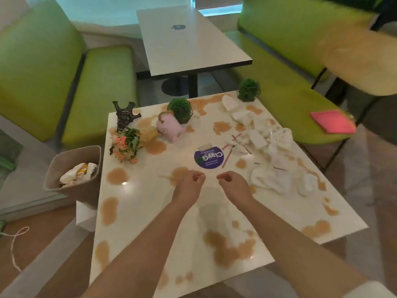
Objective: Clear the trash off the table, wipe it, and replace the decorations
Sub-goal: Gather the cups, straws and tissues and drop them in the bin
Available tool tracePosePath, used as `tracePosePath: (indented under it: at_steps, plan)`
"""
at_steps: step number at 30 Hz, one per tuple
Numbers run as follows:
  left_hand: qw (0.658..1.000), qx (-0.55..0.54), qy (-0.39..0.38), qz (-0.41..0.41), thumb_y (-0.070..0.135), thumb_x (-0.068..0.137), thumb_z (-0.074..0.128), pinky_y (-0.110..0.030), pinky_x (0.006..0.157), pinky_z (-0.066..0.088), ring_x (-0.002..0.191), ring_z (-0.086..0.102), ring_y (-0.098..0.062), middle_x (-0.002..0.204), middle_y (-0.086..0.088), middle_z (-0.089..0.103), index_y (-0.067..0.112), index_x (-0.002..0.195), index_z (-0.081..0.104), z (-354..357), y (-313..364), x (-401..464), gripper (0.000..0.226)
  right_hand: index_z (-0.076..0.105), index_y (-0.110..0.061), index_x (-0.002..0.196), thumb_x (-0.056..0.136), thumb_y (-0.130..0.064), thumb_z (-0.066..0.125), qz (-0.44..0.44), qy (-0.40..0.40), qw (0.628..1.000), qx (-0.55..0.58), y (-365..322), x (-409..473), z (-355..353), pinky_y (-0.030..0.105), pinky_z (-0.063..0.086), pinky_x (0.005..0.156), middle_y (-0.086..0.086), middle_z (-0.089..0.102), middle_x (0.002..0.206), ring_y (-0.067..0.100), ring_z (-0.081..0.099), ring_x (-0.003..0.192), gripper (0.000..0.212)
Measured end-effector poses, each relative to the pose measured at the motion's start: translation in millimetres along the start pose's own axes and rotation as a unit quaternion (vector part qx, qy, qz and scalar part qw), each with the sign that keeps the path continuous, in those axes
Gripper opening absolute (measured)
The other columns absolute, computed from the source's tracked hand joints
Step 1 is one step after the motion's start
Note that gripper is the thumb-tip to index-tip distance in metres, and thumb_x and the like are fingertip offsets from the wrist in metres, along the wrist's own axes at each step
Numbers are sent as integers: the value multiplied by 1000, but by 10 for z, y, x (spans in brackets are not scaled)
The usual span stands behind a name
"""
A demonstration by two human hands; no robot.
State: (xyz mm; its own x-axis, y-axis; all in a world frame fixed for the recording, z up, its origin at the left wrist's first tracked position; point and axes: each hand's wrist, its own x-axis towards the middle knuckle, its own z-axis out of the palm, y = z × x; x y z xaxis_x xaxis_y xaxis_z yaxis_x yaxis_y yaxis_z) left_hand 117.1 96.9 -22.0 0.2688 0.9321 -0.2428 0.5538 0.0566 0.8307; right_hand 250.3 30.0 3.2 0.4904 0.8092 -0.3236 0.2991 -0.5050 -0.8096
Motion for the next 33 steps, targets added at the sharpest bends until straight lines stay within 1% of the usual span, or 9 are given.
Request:
tracePosePath:
  at_steps: [2, 9, 13, 17, 20, 23, 26, 30, 33]
  plan:
    - [1000, 0, -19, -5, 34, 96, 55, -26, 80, 42, 96, 59, -10, 105, 8, 65, 21, 109, 64, 290, 114, -81, 21, 67, -19, 108, 95, -17, 54, 5, 9, 1000, 0, 201, -29, -273, 19, 39, 64, -6, 62, 104, 11, 55, 91, 19]
    - [996, 42, -74, 18, 38, 95, 57, -29, 87, 48, 101, 60, -12, 111, 6, 64, 24, 114, 63, 1110, 483, -215, 25, 65, -22, 106, 94, -15, 52, 42, 48, 998, 17, 837, -50, -1089, 12, 36, 56, -9, 59, 98, 2, 52, 76, 20]
    - [992, 70, -96, 41, 36, 93, 58, -24, 76, 50, 99, 61, -11, 113, 4, 61, 25, 115, 63, 1430, 647, -207, 25, 65, -20, 107, 93, -11, 52, 54, 76, 996, 15, 1113, -20, -1408, 11, 37, 50, -8, 58, 95, 0, 51, 70, 21]
    - [987, 76, -122, 65, 37, 92, 61, -30, 89, 51, 101, 59, -9, 113, 6, 60, 26, 114, 63, 1753, 811, -149, 24, 65, -20, 108, 92, -10, 52, 64, 110, 992, 7, 1328, 47, -1654, 11, 35, 45, -9, 57, 95, 3, 53, 68, 23]
    - [983, 88, -135, 84, 38, 91, 62, -32, 93, 48, 107, 57, -10, 115, 7, 59, 29, 114, 63, 1964, 923, -70, 25, 66, -20, 110, 92, -11, 54, 76, 130, 989, -6, 1463, 157, -1805, 14, 37, 48, -3, 59, 102, 4, 54, 72, 23]
    - [968, 161, -155, 112, 39, 90, 64, -28, 98, 37, 125, 42, -16, 130, 4, 49, 32, 123, 59, 2159, 999, 52, 35, 64, -21, 114, 91, -13, 59, 79, 148, 985, -50, 1582, 297, -1921, 21, 39, 52, -1, 53, 112, 15, 54, 99, 25]
    - [940, 239, -182, 162, 39, 85, 69, -29, 104, 27, 136, 28, -20, 147, 6, 35, 31, 139, 45, 2289, 1018, 185, 60, 58, -23, 122, 90, -11, 59, 77, 156, 980, -94, 1647, 428, -2005, 26, 41, 60, -2, 42, 126, 21, 41, 121, 34]
    - [905, 316, -212, 191, 40, 84, 70, -33, 103, 35, 134, 22, -23, 149, 9, 32, 32, 150, 29, 2398, 993, 272, 78, 43, -29, 142, 87, -8, 55, 59, 130, 972, -185, 1733, 564, -2049, 31, 42, 91, -5, 38, 143, 23, 34, 122, 60]
    - [891, 357, -201, 195, 42, 88, 65, -35, 96, 44, 132, 24, -21, 142, 3, 36, 28, 151, 26, 2465, 965, 290, 76, 45, -31, 143, 91, -17, 56, 51, 95, 964, -243, 1821, 617, -2006, 30, 39, 99, -7, 40, 142, 21, 36, 120, 55]
